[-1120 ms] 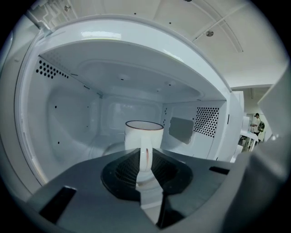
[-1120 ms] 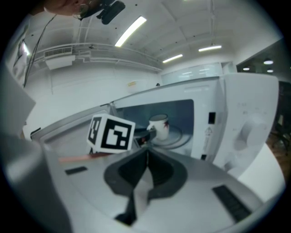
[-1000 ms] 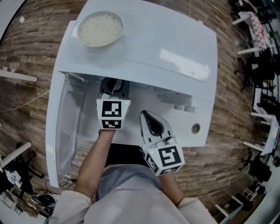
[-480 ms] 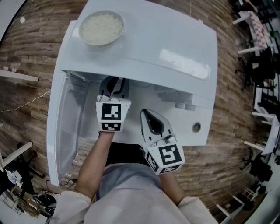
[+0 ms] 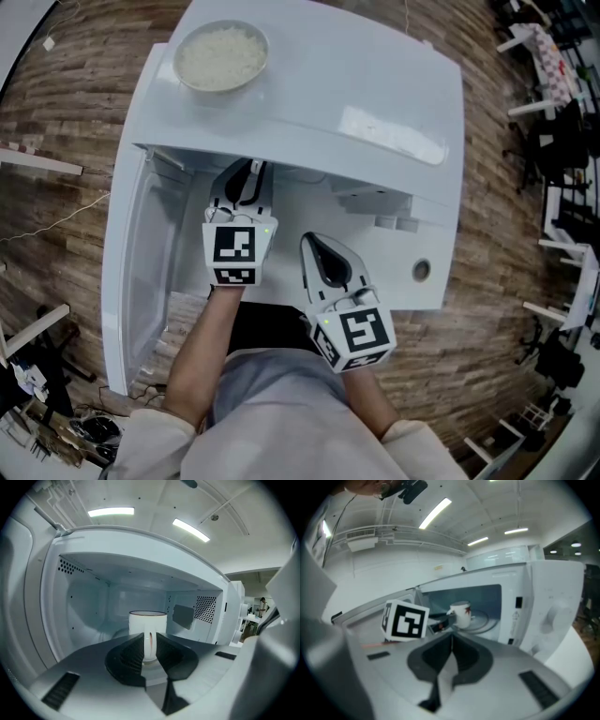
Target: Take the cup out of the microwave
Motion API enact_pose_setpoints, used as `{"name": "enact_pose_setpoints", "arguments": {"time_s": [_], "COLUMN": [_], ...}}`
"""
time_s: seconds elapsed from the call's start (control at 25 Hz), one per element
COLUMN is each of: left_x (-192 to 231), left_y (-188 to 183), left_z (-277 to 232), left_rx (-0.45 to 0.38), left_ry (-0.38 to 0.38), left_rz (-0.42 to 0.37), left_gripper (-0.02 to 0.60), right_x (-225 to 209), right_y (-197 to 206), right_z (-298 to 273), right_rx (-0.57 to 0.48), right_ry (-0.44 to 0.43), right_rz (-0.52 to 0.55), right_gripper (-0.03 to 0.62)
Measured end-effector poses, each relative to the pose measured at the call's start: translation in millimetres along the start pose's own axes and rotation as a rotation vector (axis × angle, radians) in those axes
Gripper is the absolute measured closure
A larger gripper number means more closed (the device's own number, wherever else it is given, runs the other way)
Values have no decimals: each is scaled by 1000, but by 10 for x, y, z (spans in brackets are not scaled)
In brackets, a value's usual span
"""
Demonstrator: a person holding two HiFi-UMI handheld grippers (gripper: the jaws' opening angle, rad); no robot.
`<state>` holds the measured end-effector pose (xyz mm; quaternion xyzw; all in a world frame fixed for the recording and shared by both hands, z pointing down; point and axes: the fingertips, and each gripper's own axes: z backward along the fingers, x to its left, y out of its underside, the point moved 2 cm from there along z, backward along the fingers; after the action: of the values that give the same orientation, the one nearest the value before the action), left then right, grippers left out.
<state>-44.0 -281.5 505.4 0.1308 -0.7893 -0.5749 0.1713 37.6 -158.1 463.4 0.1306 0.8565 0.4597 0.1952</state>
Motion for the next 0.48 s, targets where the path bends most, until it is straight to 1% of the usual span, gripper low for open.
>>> {"name": "enact_pose_setpoints", "arguments": {"time_s": [0.48], "left_x": [-58], "left_y": [-25], "left_z": [178], "left_rx": [-15], "left_ry": [4], "left_rz": [14], "left_gripper": [515], "right_x": [65], "right_y": [-11], "right_z": [81], "right_rx": [-12], "right_ry": [-7], "right_rz": [11], "right_gripper": [571]}}
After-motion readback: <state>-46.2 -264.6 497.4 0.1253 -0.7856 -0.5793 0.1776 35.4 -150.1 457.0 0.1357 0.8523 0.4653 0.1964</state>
